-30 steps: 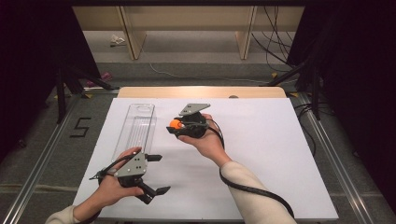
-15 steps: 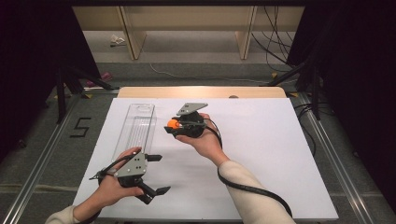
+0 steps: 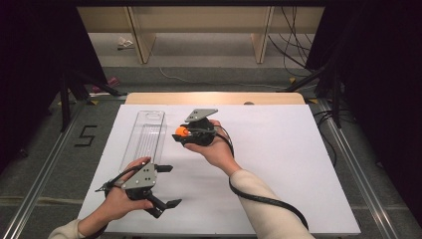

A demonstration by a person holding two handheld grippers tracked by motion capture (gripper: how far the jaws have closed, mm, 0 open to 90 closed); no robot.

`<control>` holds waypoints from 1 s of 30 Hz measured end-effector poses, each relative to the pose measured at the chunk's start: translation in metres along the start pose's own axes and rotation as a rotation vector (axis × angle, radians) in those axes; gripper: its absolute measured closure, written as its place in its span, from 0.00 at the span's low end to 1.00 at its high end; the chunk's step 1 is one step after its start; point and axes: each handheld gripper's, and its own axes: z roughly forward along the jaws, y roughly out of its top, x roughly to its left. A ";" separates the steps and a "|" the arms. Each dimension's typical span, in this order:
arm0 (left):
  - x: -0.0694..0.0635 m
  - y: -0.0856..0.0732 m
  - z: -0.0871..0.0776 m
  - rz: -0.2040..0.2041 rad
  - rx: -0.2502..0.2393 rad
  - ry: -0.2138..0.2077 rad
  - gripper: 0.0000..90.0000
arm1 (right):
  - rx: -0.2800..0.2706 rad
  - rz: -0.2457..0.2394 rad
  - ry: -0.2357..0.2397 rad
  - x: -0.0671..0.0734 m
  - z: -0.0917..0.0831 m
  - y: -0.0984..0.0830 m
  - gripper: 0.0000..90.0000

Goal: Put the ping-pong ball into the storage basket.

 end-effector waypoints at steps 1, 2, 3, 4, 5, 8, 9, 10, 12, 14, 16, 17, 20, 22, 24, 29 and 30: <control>0.000 0.000 0.000 0.000 0.000 0.000 0.00 | 0.000 0.001 0.000 0.000 0.000 0.000 0.57; 0.000 0.000 0.000 0.000 0.001 -0.001 0.00 | 0.001 0.001 0.002 0.000 0.001 0.000 0.57; 0.000 0.000 0.000 -0.001 0.001 0.000 0.00 | 0.001 0.000 0.003 0.001 0.002 0.001 0.57; 0.000 0.000 0.000 -0.001 0.001 0.000 0.00 | 0.000 -0.002 0.003 0.001 0.002 0.001 0.57; 0.000 0.000 0.000 -0.001 0.001 0.000 0.00 | 0.000 -0.003 0.003 0.001 0.003 0.001 0.57; 0.000 0.000 0.000 -0.001 0.001 -0.001 0.00 | 0.002 -0.004 0.005 0.002 0.004 0.002 0.57; 0.000 0.000 0.000 0.000 0.001 0.000 0.00 | 0.002 -0.005 0.006 0.002 0.004 0.003 0.57; 0.000 0.000 0.000 0.000 0.001 -0.001 0.00 | 0.001 -0.005 0.007 0.002 0.005 0.003 0.57; 0.000 0.000 0.000 -0.001 0.001 -0.001 0.00 | 0.002 -0.007 0.008 0.002 0.005 0.004 0.57; 0.000 0.000 0.000 -0.001 0.000 0.000 0.00 | 0.001 -0.006 0.008 0.002 0.006 0.004 0.57; 0.000 0.000 0.000 -0.001 0.001 0.000 0.00 | 0.003 -0.006 0.008 0.002 0.007 0.005 0.57; 0.000 0.000 0.000 0.000 0.001 -0.001 0.00 | 0.002 -0.007 0.009 0.002 0.007 0.005 0.57; 0.000 0.000 0.000 -0.001 0.001 -0.003 0.00 | 0.006 -0.008 0.012 0.003 0.009 0.006 0.57; 0.000 0.000 0.000 -0.001 0.001 -0.002 0.00 | 0.004 -0.010 0.014 0.004 0.010 0.006 0.57; 0.000 0.000 0.000 -0.001 0.001 -0.002 0.00 | 0.005 -0.011 0.015 0.004 0.011 0.007 0.57; 0.000 0.000 0.000 -0.001 0.002 -0.003 0.00 | 0.006 -0.012 0.019 0.005 0.014 0.009 0.57; 0.000 0.000 0.000 -0.001 0.002 -0.003 0.00 | 0.008 -0.013 0.021 0.005 0.015 0.010 0.57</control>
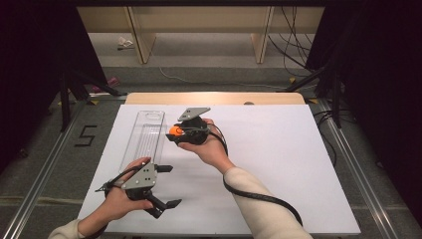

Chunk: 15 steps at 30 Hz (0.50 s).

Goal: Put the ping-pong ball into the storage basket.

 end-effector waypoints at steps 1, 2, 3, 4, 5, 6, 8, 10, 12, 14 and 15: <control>0.000 0.000 0.000 0.000 0.000 0.000 0.00 | 0.001 0.000 0.001 0.000 0.000 0.000 0.57; 0.000 0.000 0.000 -0.001 0.001 0.000 0.00 | 0.001 0.000 0.003 0.000 0.001 0.001 0.57; 0.000 0.000 0.000 -0.001 0.001 0.000 0.00 | 0.002 -0.001 0.002 0.001 0.001 0.001 0.57; 0.000 0.000 0.000 -0.002 0.001 0.001 0.00 | 0.003 -0.003 0.003 0.001 0.002 0.001 0.57; 0.000 0.000 0.000 -0.002 0.000 -0.001 0.00 | 0.003 -0.003 0.004 0.001 0.002 0.002 0.57; 0.000 0.000 0.000 -0.002 0.000 0.000 0.00 | 0.003 -0.005 0.004 0.001 0.002 0.002 0.57; 0.000 0.000 0.000 -0.003 0.001 0.000 0.00 | 0.003 -0.004 0.007 0.001 0.003 0.003 0.57; 0.000 0.000 0.000 0.000 0.001 0.000 0.00 | 0.005 -0.007 0.006 0.001 0.004 0.003 0.57; 0.000 0.000 0.000 0.000 0.001 0.000 0.00 | 0.006 -0.005 0.009 0.001 0.006 0.004 0.57; 0.000 0.000 0.000 0.000 0.001 0.000 0.00 | 0.008 -0.005 0.010 0.001 0.007 0.004 0.57; 0.000 0.000 0.000 0.000 0.001 0.000 0.00 | 0.008 -0.005 0.011 0.001 0.008 0.004 0.57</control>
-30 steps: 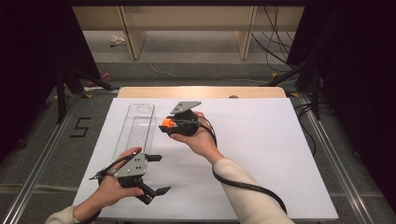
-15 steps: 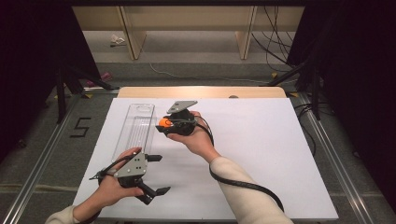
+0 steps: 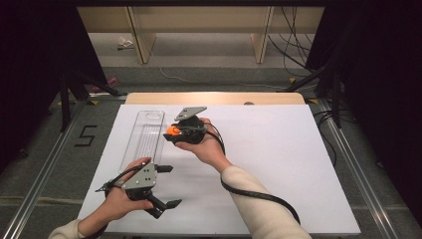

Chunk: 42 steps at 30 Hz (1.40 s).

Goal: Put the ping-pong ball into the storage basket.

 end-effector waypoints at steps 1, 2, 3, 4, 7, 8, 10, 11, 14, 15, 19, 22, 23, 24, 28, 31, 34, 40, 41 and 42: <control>0.000 0.000 0.000 0.000 0.000 0.000 0.00 | 0.002 -0.001 0.001 0.000 0.000 0.000 0.57; 0.000 0.000 0.000 0.000 0.000 -0.001 0.00 | 0.002 -0.002 0.000 0.000 0.001 0.000 0.57; 0.000 0.000 0.000 0.000 0.000 0.000 0.00 | 0.002 -0.002 0.001 0.000 0.001 0.001 0.57; 0.000 0.000 0.000 0.000 0.000 0.000 0.00 | 0.002 -0.003 0.003 0.000 0.002 0.001 0.57; 0.000 0.000 0.000 0.000 0.000 0.000 0.00 | 0.003 -0.004 0.005 0.001 0.003 0.002 0.57; 0.000 0.000 0.000 0.000 0.000 0.000 0.00 | 0.001 -0.002 0.005 0.001 0.004 0.003 0.57; 0.000 0.000 0.000 0.000 0.000 -0.001 0.00 | 0.001 -0.004 0.006 0.001 0.004 0.003 0.57; 0.000 0.000 0.000 0.000 0.000 -0.001 0.00 | 0.003 -0.006 0.007 0.001 0.004 0.004 0.57; 0.000 0.000 0.000 0.000 0.000 -0.001 0.00 | 0.003 -0.007 0.006 0.001 0.005 0.005 0.57; 0.000 0.000 0.000 0.000 0.000 -0.001 0.00 | 0.002 -0.006 0.006 0.001 0.005 0.005 0.57; 0.000 0.000 0.000 0.001 0.000 -0.001 0.00 | 0.004 -0.007 0.009 0.001 0.007 0.006 0.57; 0.000 0.000 0.000 0.002 0.000 -0.002 0.00 | 0.004 -0.005 0.011 0.002 0.008 0.006 0.57; 0.000 0.000 0.000 0.003 0.001 -0.003 0.00 | 0.005 -0.007 0.011 0.002 0.009 0.006 0.57; 0.000 0.000 0.000 0.002 0.001 -0.004 0.00 | 0.005 -0.006 0.012 0.002 0.009 0.007 0.57; 0.000 0.000 0.000 0.002 0.001 -0.004 0.00 | 0.006 -0.006 0.014 0.003 0.011 0.007 0.57; 0.000 0.000 0.000 0.002 0.001 -0.003 0.00 | 0.009 -0.009 0.019 0.004 0.013 0.007 0.57; 0.000 0.000 0.000 0.002 0.002 -0.004 0.00 | 0.010 -0.010 0.020 0.005 0.015 0.008 0.57; 0.000 0.000 0.000 0.004 0.004 -0.005 0.00 | 0.013 -0.013 0.027 0.005 0.019 0.010 0.57; 0.000 0.000 0.000 0.004 0.004 -0.005 0.00 | 0.013 -0.012 0.027 0.006 0.019 0.010 0.57; 0.000 0.000 0.000 0.003 0.003 -0.006 0.00 | 0.014 -0.012 0.025 0.006 0.020 0.010 0.57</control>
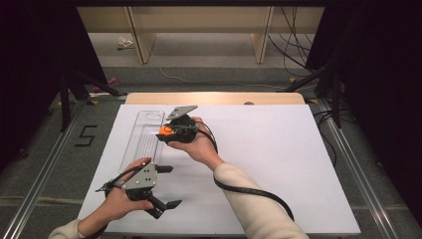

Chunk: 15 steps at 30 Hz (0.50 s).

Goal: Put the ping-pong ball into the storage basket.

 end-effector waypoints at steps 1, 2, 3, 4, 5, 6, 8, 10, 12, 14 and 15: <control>0.000 0.000 0.000 0.000 0.000 0.000 0.00 | 0.000 -0.002 0.001 0.000 0.000 0.000 0.57; 0.000 0.000 0.000 0.001 0.000 0.000 0.00 | 0.000 -0.001 0.002 0.000 0.001 0.001 0.57; 0.000 0.000 0.000 0.002 0.001 -0.001 0.00 | 0.000 -0.001 0.003 0.000 0.001 0.001 0.57; 0.000 0.000 0.000 0.002 0.001 -0.002 0.00 | 0.001 -0.002 0.003 0.000 0.002 0.001 0.57; 0.000 0.000 0.000 0.003 0.001 -0.002 0.00 | 0.001 -0.002 0.004 0.000 0.002 0.001 0.57; 0.000 0.000 0.000 0.003 0.001 -0.002 0.00 | 0.002 -0.002 0.004 0.001 0.003 0.001 0.57; 0.000 0.000 0.000 0.003 0.001 -0.002 0.00 | 0.004 -0.003 0.006 0.001 0.004 0.002 0.57; 0.000 0.000 0.000 0.003 0.001 -0.003 0.00 | 0.006 -0.004 0.007 0.001 0.005 0.002 0.57; 0.000 0.000 0.000 0.004 0.002 -0.003 0.00 | 0.004 -0.004 0.009 0.002 0.006 0.003 0.57; -0.001 0.000 0.000 0.002 0.002 -0.003 0.00 | 0.003 -0.003 0.008 0.002 0.007 0.004 0.57; -0.001 0.000 0.001 0.002 0.003 -0.003 0.00 | 0.003 -0.004 0.009 0.002 0.007 0.004 0.57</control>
